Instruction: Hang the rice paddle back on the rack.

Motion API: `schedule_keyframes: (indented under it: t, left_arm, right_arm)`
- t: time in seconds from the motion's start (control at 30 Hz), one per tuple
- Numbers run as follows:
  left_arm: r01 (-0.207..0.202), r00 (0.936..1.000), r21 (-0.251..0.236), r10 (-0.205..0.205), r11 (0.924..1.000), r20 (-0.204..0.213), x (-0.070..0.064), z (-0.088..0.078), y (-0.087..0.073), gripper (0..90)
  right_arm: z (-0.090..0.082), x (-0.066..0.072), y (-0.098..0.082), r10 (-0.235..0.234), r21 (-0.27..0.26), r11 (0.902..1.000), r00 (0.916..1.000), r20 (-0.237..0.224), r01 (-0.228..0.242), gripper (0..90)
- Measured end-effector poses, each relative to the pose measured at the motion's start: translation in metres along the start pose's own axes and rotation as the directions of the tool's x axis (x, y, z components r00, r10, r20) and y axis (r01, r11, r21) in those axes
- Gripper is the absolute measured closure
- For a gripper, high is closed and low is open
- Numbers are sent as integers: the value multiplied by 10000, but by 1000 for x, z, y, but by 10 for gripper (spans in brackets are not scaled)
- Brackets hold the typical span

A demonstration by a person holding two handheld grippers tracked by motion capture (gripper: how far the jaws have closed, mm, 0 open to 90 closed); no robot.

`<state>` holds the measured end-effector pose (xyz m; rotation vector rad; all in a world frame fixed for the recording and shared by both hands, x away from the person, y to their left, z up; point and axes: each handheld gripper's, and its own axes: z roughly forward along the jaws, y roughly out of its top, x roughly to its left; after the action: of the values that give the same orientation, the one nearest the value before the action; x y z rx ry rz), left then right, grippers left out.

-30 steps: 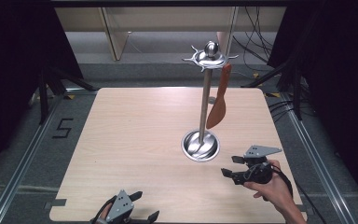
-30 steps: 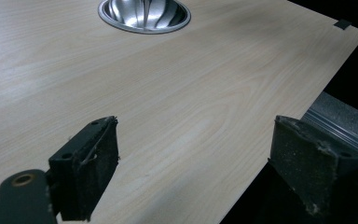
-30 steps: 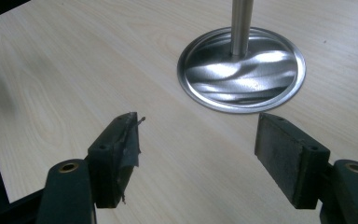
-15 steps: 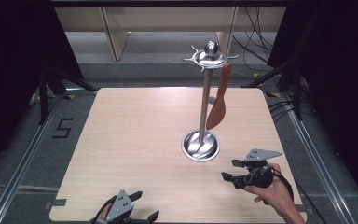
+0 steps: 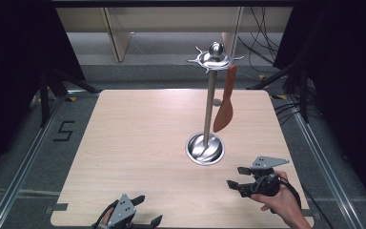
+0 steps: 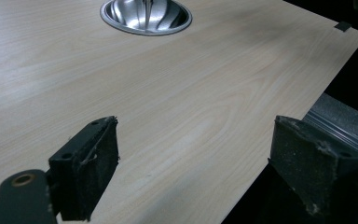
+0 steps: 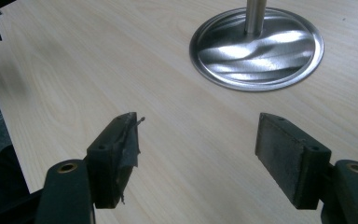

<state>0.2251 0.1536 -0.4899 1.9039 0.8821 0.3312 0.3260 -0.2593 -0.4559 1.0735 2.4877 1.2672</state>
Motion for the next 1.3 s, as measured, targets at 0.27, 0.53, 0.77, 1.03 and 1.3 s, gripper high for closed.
schedule_keyframes:
  t: [0.27,0.53,0.77,1.03,1.3]
  left_arm:
    - [173,9998,-79,-173,9998,71,-2,1,0,147]
    - [290,9995,-214,-288,9993,97,-4,2,0,147]
    - [89,10000,-2,-89,10000,26,-2,1,0,147]
    - [199,9998,-112,-198,9997,75,-3,2,-1,147]
    - [211,9998,-131,-210,9997,62,-3,3,0,147]
  right_arm:
    - [-3,7,-7,277,64,9996,9996,63,-278,308]
    - [-8,9,-13,332,129,9994,9994,-25,-331,303]
    - [-11,10,-23,186,211,9996,9998,-52,-185,282]
    - [-17,13,-33,86,424,9991,9998,151,-92,273]
    - [-23,13,-40,80,280,9996,9979,645,-98,273]
